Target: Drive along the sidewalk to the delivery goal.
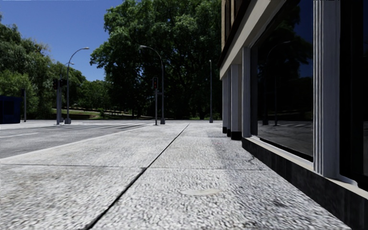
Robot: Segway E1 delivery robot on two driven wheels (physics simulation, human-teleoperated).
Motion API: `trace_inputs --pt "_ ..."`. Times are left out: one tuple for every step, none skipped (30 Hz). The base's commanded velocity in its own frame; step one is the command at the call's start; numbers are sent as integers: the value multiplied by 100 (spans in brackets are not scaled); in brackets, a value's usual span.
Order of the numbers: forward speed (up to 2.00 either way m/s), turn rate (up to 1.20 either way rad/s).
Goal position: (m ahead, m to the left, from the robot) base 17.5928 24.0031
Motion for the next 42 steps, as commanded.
trace_inputs --pt "200 0" --pt "200 0" --pt "200 0" --pt "200 0" --pt "200 0" --pt "200 0" --pt "200 0" --pt "200 0" --pt "200 0" --pt "200 0" --pt "200 0" --pt "200 0" --pt "200 0" --pt "200 0" --pt "200 0" --pt "200 0" --pt "200 0" --pt "200 0" --pt "200 0" --pt "200 0" --pt "200 0" --pt "200 0" --pt "200 0" --pt "200 0" --pt "200 0" --pt "200 0" --pt "200 0" --pt "200 0" --pt "200 0" --pt "200 0" --pt "200 0" --pt "200 0" --pt "200 0" --pt "197 0" --pt "197 0" --pt "195 0" --pt "194 0" --pt "194 0" --pt "194 0" --pt "194 0" --pt "194 0" --pt "194 0"
